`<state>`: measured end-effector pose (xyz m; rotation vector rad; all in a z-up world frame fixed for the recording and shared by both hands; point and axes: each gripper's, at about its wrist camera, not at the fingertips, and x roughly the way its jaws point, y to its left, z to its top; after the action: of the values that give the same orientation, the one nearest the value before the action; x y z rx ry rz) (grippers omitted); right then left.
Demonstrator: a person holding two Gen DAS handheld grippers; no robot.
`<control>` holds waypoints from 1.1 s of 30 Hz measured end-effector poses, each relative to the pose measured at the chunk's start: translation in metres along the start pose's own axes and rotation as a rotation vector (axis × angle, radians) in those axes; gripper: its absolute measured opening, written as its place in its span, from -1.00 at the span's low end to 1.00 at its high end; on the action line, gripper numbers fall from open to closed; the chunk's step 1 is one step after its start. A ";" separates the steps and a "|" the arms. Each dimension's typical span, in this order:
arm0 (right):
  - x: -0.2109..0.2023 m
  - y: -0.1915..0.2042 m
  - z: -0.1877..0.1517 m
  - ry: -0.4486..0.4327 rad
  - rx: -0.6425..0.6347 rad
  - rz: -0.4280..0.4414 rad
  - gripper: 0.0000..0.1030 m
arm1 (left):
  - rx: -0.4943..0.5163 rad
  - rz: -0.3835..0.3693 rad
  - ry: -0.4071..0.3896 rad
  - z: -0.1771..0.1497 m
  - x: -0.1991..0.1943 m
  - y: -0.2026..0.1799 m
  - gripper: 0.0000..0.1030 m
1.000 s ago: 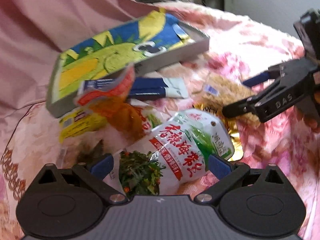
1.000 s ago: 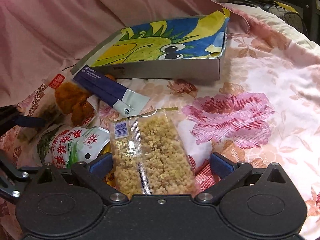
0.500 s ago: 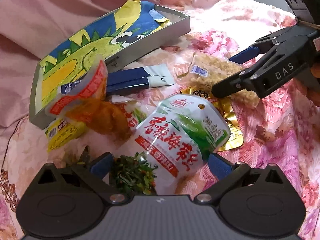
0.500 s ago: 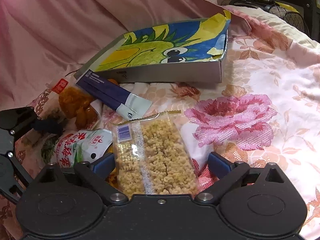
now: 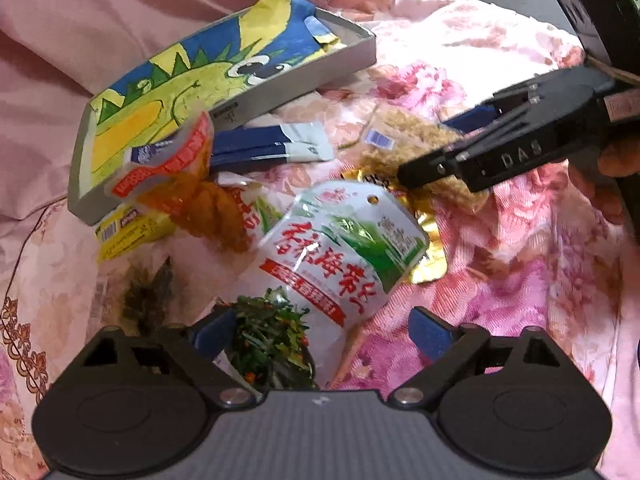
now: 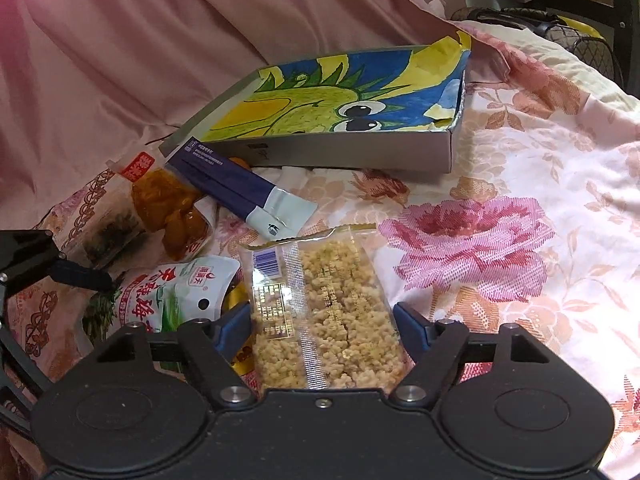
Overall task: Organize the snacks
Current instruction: 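Grasp the seaweed pouch with the left tool while the right tool grasps the grain-bar bag, then carry the seaweed pouch and grain-bar bag into the grey box and release both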
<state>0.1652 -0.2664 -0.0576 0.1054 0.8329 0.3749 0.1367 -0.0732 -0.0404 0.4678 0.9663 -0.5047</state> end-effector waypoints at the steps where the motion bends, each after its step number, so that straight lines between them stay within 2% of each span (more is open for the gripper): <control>1: 0.000 0.000 0.000 0.001 0.005 0.002 0.52 | 0.003 0.005 -0.010 0.002 0.000 0.002 0.86; 7: 0.004 -0.006 0.000 0.009 0.042 0.021 0.60 | 0.136 0.027 -0.072 0.016 0.009 0.010 0.91; 10: 0.005 -0.006 -0.001 0.009 0.042 0.027 0.63 | 0.144 -0.035 -0.040 0.022 0.020 0.017 0.96; 13: 0.006 -0.005 -0.001 0.011 0.037 0.028 0.64 | 0.142 -0.100 0.033 0.022 0.031 0.018 0.96; 17: 0.006 -0.005 -0.001 0.012 0.036 0.028 0.64 | 0.191 -0.068 0.034 0.011 0.031 0.009 0.92; 27: 0.003 0.004 -0.003 0.060 -0.013 0.001 0.63 | 0.013 0.041 0.039 -0.006 0.006 -0.008 0.41; 29: 0.002 0.004 -0.004 0.061 -0.010 -0.006 0.53 | -0.071 0.042 0.073 -0.007 0.003 -0.009 0.31; 33: 0.000 0.005 -0.004 0.058 -0.019 -0.020 0.48 | -0.266 0.046 0.148 -0.008 0.002 -0.005 0.19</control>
<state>0.1612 -0.2618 -0.0589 0.0686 0.8869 0.3682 0.1299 -0.0732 -0.0470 0.2893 1.1442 -0.2969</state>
